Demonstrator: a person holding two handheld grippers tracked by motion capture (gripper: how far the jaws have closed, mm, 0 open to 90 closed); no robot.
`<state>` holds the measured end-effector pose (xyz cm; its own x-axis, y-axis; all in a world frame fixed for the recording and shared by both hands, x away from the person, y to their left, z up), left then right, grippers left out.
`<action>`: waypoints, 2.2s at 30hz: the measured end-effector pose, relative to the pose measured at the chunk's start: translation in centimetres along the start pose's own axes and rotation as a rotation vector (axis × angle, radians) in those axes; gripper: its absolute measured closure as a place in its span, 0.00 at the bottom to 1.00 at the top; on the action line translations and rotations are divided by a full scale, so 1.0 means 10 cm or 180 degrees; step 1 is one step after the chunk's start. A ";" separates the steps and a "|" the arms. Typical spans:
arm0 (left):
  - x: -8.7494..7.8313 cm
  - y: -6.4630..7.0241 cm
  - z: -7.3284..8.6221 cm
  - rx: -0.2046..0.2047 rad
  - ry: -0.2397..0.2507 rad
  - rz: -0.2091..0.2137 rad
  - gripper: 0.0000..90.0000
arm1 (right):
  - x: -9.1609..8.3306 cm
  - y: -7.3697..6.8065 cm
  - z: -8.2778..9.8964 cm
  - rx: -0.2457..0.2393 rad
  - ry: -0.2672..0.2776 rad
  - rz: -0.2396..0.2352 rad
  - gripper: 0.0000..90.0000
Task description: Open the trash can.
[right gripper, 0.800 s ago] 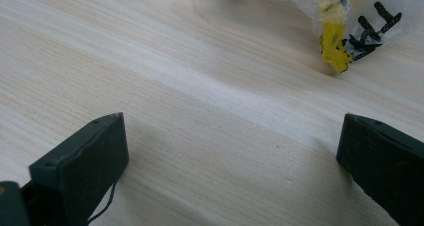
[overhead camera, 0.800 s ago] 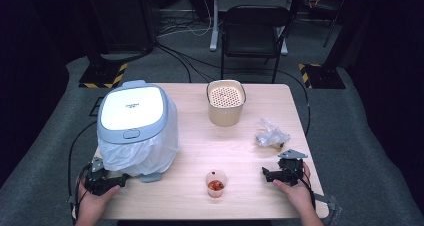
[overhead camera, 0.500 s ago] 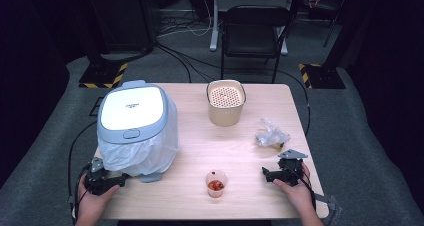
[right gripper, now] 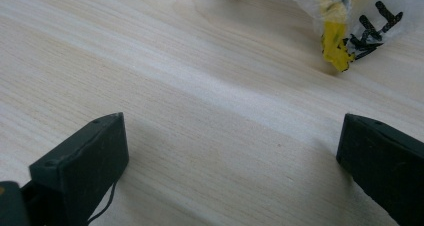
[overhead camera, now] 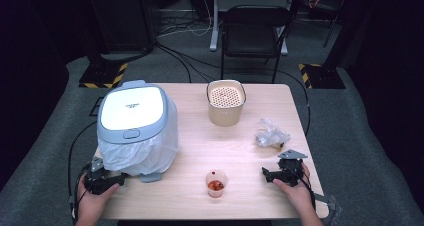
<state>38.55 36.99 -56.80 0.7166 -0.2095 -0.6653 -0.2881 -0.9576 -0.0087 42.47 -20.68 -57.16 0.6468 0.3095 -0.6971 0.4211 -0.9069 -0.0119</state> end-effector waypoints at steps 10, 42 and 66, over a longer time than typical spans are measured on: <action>-0.25 0.12 -0.08 -0.0232 -0.0079 0.0167 0.40 | 0.00 0.00 0.00 0.0023 0.0001 0.0005 0.00; -0.34 0.36 -0.58 -0.0048 0.0151 0.0543 0.50 | -0.01 -0.01 0.01 0.0021 -0.0007 0.0006 0.00; -0.30 0.97 -0.39 -0.0506 0.0115 0.0570 0.73 | -0.01 -0.01 0.01 0.0027 -0.0010 -0.0001 0.00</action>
<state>36.09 27.53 -52.01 0.6861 -0.3831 -0.6184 -0.3111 -0.9230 0.2265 42.31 -20.62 -57.17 0.6447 0.3089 -0.6993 0.4158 -0.9093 -0.0183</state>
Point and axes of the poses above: each handheld gripper's, and its own axes: x roughly forward along the jaws, z roughly out of its underside, y roughly to its right, the point moved 6 cm from there along x, roughly forward along the jaws, and after that the axes turned 1 degree about x, right-handed, at the moved point
